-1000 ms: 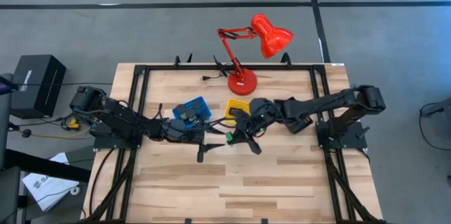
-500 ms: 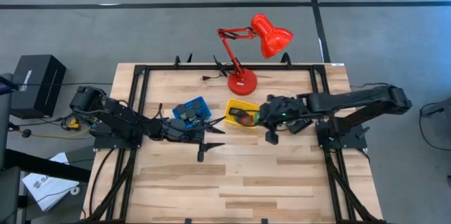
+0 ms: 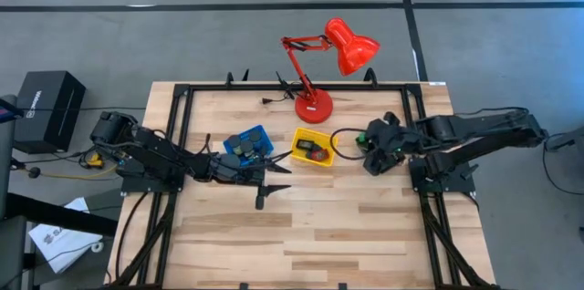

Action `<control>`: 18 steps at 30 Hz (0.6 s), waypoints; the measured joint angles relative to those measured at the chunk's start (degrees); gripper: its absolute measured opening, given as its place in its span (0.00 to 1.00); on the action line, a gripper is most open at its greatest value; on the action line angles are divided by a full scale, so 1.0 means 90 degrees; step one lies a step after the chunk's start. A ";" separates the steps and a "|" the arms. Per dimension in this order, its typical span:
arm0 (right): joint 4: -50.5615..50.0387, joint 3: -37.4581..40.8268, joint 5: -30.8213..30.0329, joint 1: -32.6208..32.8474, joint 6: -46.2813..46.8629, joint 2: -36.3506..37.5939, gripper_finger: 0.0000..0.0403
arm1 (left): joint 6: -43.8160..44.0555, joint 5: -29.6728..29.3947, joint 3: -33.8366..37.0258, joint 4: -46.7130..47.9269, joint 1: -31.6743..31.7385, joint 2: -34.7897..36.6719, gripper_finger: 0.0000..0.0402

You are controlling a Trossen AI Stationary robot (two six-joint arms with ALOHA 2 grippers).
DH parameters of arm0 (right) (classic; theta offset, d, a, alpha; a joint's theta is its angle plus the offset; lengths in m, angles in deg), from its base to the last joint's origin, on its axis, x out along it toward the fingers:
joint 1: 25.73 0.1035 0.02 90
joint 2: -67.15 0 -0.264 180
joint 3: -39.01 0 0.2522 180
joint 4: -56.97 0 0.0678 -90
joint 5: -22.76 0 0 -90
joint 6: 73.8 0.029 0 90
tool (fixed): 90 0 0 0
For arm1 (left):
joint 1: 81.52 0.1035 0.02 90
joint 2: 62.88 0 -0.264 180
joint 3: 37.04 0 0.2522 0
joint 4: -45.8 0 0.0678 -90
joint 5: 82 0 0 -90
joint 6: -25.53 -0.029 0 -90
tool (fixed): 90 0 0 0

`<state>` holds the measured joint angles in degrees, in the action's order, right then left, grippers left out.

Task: Pick & Place Office items
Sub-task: Put the green wrist watch into the black bin

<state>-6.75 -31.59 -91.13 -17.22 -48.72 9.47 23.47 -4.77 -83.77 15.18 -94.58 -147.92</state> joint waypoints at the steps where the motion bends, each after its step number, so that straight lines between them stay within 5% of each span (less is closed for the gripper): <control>1: -0.0187 0.0000 -0.0105 0.0044 0.0166 0.0010 0.04 | 0.0000 0.0000 0.0000 0.0000 0.0000 0.0000 0.45; 8: -0.1090 0.0002 -0.0889 0.0475 0.1371 -0.0113 0.02 | 0.0000 -0.0005 0.0000 0.0000 0.0000 0.0000 0.45; 18: -0.1525 0.0563 -0.0789 0.0935 0.2233 0.0110 0.02 | 0.0000 -0.0012 0.0000 0.0000 0.0000 0.0000 0.45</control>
<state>-20.48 -26.53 -98.24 -8.80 -28.62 10.46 23.47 -4.88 -83.77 15.18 -94.58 -147.92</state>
